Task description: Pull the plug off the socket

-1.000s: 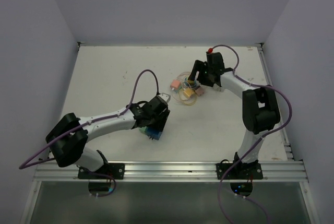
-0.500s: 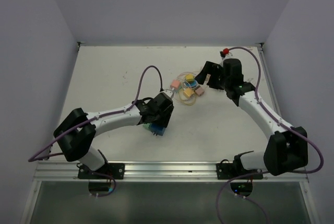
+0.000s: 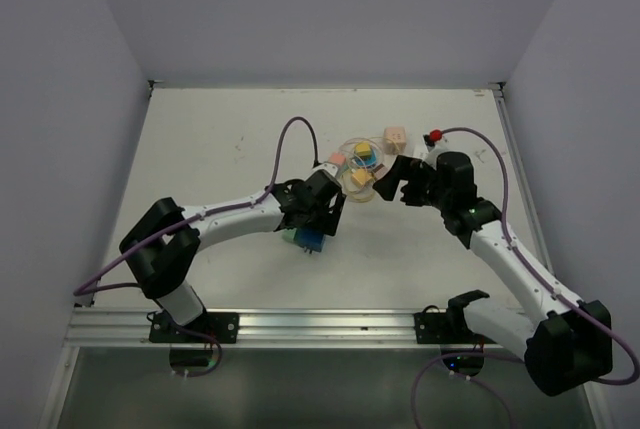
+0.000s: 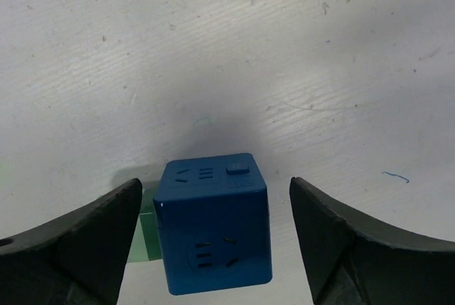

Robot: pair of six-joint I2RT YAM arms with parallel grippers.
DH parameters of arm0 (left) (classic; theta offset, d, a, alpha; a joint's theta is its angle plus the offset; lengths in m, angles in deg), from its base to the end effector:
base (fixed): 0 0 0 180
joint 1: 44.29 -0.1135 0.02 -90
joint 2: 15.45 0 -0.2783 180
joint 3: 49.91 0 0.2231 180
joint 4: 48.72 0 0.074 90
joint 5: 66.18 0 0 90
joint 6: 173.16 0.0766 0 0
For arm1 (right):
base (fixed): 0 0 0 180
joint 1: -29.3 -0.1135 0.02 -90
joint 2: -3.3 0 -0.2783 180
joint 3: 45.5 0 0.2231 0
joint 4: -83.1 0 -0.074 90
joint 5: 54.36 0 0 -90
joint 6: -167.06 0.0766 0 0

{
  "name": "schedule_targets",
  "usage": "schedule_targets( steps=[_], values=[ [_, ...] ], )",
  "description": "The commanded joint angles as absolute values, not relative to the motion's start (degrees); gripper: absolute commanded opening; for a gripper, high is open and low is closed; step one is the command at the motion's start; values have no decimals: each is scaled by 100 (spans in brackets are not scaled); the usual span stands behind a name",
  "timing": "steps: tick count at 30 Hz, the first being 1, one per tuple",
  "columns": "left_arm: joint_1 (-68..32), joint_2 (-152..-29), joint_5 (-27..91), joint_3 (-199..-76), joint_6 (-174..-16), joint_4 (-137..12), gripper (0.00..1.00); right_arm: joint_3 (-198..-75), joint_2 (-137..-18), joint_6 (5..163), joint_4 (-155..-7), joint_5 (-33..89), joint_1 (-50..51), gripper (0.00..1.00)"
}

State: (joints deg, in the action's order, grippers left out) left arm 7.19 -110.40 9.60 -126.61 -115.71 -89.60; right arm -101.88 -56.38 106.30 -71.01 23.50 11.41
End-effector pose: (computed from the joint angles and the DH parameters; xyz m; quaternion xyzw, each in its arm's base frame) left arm 0.2215 -0.2480 0.1936 0.1248 0.9489 -0.0881 0.2761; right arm 0.2160 0.0867 0.2683 0.0316 0.8587 0.2848 0.4248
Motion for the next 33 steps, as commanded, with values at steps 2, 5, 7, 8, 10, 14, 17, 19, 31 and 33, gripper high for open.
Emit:
schedule_targets(
  steps=[2, 5, 7, 8, 10, 14, 17, 19, 31, 33],
  values=[
    [704, -10861, 686, -13160, -11770, -8963, 92, -10013, -5330, 10554, -7233, 2210, 857, 91],
    [686, -10677, 476, -13388, -11752, -9156, 97, -9951, -5312, 10510, -7242, 2368, 532, 92],
    [617, -10476, 422, -13494, -11726, -9236, 100, -9907, -5356, 10492, -7320, 2482, 198, 92],
    [564, -10396, 404, -13503, -11700, -9280, 100, -9898, -5382, 10484, -7356, 2483, 84, 92],
    [293, -10115, 457, -13477, -11621, -9333, 100, -9916, -5523, 10449, -7391, 2544, -163, 93],
    [-472, -9535, 694, -13205, -11393, -9386, 100, -10091, -5812, 10046, -7339, 2641, -584, 94],
    [-982, -9069, 659, -12950, -11120, -9508, 100, -10355, -6129, 9711, -7216, 2623, -840, 94],
    [-1368, -8744, 650, -12679, -10918, -9553, 100, -10662, -6452, 9316, -7050, 2623, -1033, 95],
    [-2179, -6985, 132, -10639, -10399, -8955, 100, -12490, -8458, 6459, -5397, 2254, -1701, 98],
    [-2179, -6941, 35, -10577, -10390, -8911, 100, -12779, -8782, 6222, -5195, 2281, -1763, 98]
  ],
)
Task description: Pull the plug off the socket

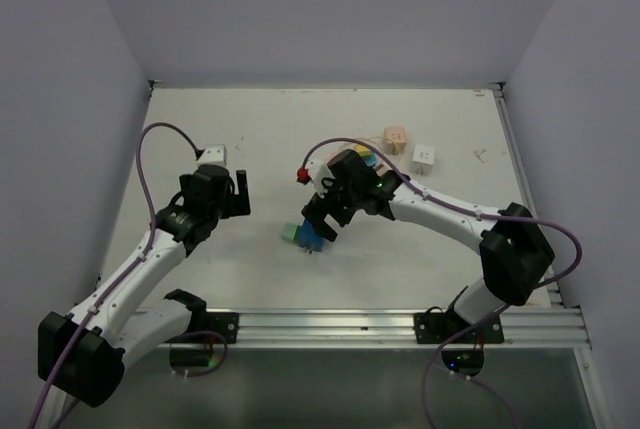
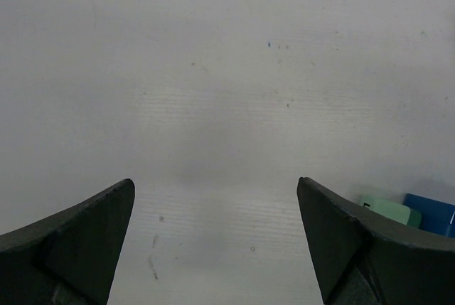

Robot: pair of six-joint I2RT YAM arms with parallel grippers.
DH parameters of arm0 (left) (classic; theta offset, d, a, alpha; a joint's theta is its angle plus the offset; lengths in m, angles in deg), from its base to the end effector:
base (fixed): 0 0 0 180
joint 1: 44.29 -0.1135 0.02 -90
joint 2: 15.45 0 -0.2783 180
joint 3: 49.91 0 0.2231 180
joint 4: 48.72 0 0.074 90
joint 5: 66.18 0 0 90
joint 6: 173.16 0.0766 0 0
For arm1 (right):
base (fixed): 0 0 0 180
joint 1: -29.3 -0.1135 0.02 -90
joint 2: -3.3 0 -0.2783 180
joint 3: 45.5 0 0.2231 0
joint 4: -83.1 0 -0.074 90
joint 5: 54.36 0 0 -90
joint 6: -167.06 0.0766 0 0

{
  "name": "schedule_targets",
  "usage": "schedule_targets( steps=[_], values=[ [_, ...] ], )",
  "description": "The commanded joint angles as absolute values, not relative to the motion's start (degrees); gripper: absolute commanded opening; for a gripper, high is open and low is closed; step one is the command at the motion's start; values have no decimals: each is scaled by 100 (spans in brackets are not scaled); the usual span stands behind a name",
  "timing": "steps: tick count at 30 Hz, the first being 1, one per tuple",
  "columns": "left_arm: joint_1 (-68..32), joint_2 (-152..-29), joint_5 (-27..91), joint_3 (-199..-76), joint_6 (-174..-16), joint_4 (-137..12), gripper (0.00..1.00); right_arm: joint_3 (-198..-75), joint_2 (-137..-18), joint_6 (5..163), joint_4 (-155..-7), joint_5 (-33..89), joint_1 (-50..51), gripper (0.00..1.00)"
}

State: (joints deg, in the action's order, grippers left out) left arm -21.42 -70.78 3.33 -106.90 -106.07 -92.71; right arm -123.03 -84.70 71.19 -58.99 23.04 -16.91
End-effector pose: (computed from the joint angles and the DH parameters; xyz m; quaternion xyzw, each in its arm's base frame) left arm 0.1877 -0.0501 0.2507 -0.0722 0.9001 -0.0048 0.4296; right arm 0.2152 0.2487 0.2399 -0.4429 0.8177 0.2180 0.2961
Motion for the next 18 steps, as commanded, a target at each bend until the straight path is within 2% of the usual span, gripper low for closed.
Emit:
schedule_targets(
  steps=[1, 7, 18],
  values=[
    [-2179, -6967, 0, -10585, -10390, -8859, 100, -12886, -8862, 6160, -5029, 2289, -1780, 98],
    [-2240, -7354, -307, -10726, -10425, -9025, 100, -13326, -9433, 5922, -4808, 2474, -2088, 97],
    [-2355, -7363, -176, -10700, -10434, -9008, 100, -13484, -9882, 5887, -4834, 2615, -2308, 92]
  ],
)
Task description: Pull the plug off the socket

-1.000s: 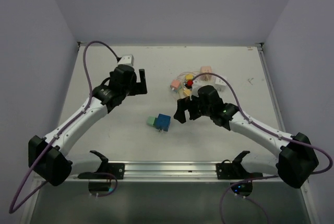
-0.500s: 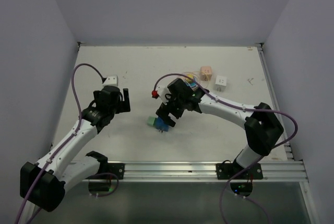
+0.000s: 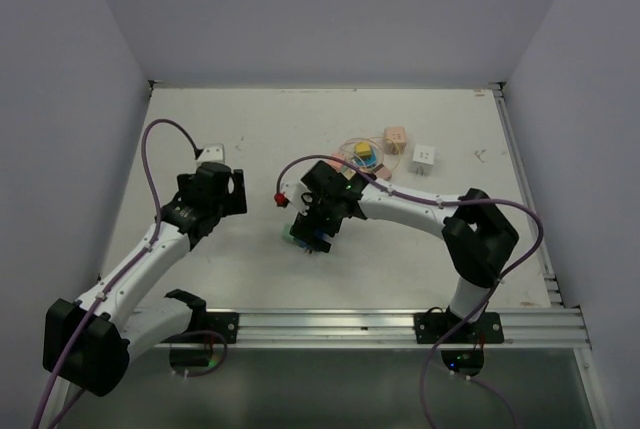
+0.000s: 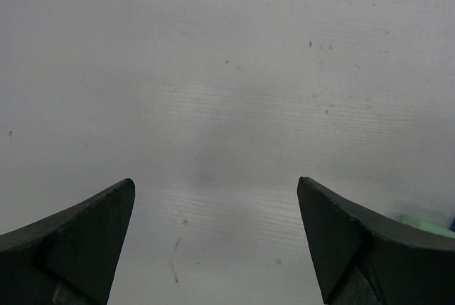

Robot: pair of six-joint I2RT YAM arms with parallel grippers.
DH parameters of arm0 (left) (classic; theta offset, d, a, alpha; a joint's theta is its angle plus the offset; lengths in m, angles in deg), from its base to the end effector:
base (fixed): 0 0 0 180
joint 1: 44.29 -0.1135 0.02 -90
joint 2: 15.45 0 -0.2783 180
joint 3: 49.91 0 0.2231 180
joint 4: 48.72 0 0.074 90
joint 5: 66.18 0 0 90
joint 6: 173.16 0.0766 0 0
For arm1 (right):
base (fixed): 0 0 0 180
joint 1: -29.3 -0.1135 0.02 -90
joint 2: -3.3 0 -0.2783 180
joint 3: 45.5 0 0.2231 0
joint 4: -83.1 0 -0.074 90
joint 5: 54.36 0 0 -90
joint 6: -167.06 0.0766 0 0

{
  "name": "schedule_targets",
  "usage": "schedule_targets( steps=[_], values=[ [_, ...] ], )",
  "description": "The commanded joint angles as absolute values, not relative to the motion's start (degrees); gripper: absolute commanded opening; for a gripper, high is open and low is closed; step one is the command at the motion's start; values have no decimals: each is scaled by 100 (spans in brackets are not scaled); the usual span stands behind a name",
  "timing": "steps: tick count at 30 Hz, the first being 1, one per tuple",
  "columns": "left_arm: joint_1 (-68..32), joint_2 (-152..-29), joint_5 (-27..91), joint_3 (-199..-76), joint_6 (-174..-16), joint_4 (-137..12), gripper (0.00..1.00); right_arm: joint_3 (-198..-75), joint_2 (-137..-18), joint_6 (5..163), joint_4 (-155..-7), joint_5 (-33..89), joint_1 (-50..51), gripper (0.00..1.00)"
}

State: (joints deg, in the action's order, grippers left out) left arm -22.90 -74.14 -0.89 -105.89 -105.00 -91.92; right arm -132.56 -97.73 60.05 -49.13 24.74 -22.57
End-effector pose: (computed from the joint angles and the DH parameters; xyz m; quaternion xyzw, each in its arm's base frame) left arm 0.1962 -0.0424 0.2376 -0.0839 0.9051 0.0493 0.4139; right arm 0.2111 0.2924 0.2014 -0.5651 0.7830 0.1607 0.2043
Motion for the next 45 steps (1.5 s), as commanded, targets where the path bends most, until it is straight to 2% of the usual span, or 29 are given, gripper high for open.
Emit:
schedule_targets(
  steps=[1, 6, 11, 15, 16, 17, 18, 21, 29, 37, 45],
  values=[
    [-2363, -7372, -150, -10699, -10434, -8999, 100, -13476, -9909, 5896, -4869, 2658, -2317, 91],
    [-2381, -7407, -88, -10699, -10425, -8990, 100, -13449, -10032, 5957, -5079, 2720, -2361, 86],
    [-2399, -7442, -9, -10682, -10425, -8955, 100, -13353, -9953, 5966, -5282, 2817, -2370, 75],
    [-2416, -7451, 158, -10673, -10416, -8938, 100, -13239, -9804, 5966, -5405, 2791, -2378, 54],
    [-2416, -7451, 271, -10673, -10425, -8911, 100, -13212, -9743, 5975, -5431, 2790, -2370, 42],
    [-2416, -7433, 342, -10656, -10477, -8902, 100, -13125, -9707, 5992, -5457, 2773, -2378, 34],
    [-2416, -7416, 438, -10647, -10513, -8868, 100, -13072, -9655, 6019, -5484, 2773, -2378, 21],
    [-2416, -7345, 974, -10612, -10741, -8788, 100, -12668, -9286, 6176, -5738, 2808, -2370, 0],
    [-2416, -7056, 2661, -10340, -11873, -8279, 99, -10912, -7819, 7503, -7302, 3089, -2369, 0],
    [-2338, -6985, 4182, -9566, -13263, -6601, 96, -9671, -6359, 8699, -8630, 3748, -2378, 0],
    [-1160, -7556, 3700, -9548, -13844, -5126, 91, -9108, -5840, 9252, -9227, 3906, -2387, 0]
  ],
)
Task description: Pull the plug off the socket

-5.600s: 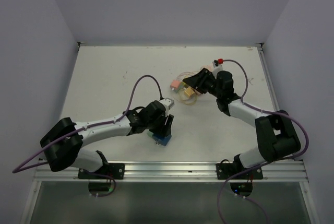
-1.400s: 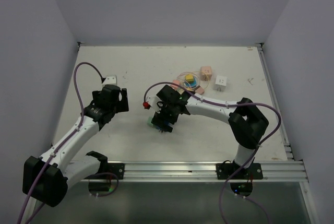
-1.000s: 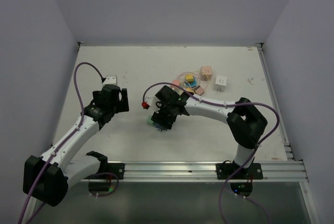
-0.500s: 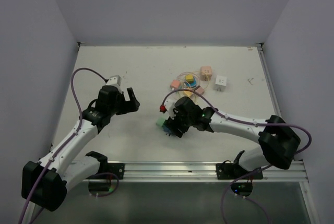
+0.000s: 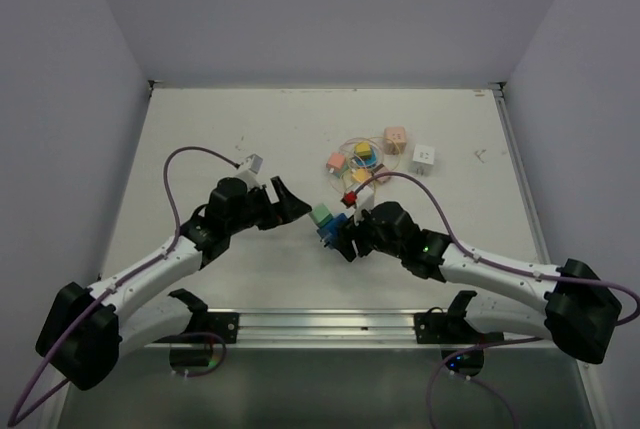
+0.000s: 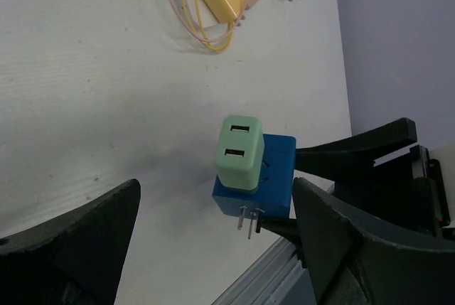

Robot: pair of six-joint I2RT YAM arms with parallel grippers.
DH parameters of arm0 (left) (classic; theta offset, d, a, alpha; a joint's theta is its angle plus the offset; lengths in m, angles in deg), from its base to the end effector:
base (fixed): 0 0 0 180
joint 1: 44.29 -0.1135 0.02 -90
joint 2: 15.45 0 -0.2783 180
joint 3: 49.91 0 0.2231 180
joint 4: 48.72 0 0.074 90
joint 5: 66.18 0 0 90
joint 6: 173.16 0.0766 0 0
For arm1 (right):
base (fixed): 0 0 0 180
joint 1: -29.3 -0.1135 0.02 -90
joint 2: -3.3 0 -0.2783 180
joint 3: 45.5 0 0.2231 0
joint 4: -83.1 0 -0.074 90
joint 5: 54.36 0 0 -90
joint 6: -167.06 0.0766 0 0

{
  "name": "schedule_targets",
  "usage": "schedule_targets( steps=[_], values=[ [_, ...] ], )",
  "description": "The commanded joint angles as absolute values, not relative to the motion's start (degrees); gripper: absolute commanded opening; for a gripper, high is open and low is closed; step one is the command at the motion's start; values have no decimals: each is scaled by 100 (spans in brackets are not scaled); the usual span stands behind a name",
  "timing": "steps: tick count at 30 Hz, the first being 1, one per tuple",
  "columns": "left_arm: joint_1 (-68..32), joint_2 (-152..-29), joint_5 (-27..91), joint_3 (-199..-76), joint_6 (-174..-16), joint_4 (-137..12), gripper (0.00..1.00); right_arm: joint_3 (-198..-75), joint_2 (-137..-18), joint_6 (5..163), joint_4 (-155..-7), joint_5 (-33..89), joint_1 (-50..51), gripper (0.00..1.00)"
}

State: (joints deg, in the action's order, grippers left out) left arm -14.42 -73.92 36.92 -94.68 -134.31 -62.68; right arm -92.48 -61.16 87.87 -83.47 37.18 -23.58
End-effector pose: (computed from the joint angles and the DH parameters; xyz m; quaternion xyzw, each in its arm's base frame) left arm 0.1846 -0.1260 0.2289 -0.0989 0.8463 -0.4082 0.3275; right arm 0.1477 0.1917 0.2202 -0.3061 0.8143 0.2502 0.4250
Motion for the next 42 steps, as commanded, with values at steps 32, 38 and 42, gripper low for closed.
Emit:
schedule_targets(
  steps=[32, 38, 42],
  values=[
    [-377, -8690, 1961, -9460, -14301, -2997, 0, -8703, -5523, 9517, -9220, 3468, -2387, 0],
    [-465, -8699, 1415, -9925, -13906, -3013, 0, -8800, -5576, 9455, -8596, 3256, -2387, 0],
    [-894, -8717, 1520, -10285, -13915, -2952, 0, -8957, -5602, 9473, -8149, 3318, -2378, 0]
  ],
)
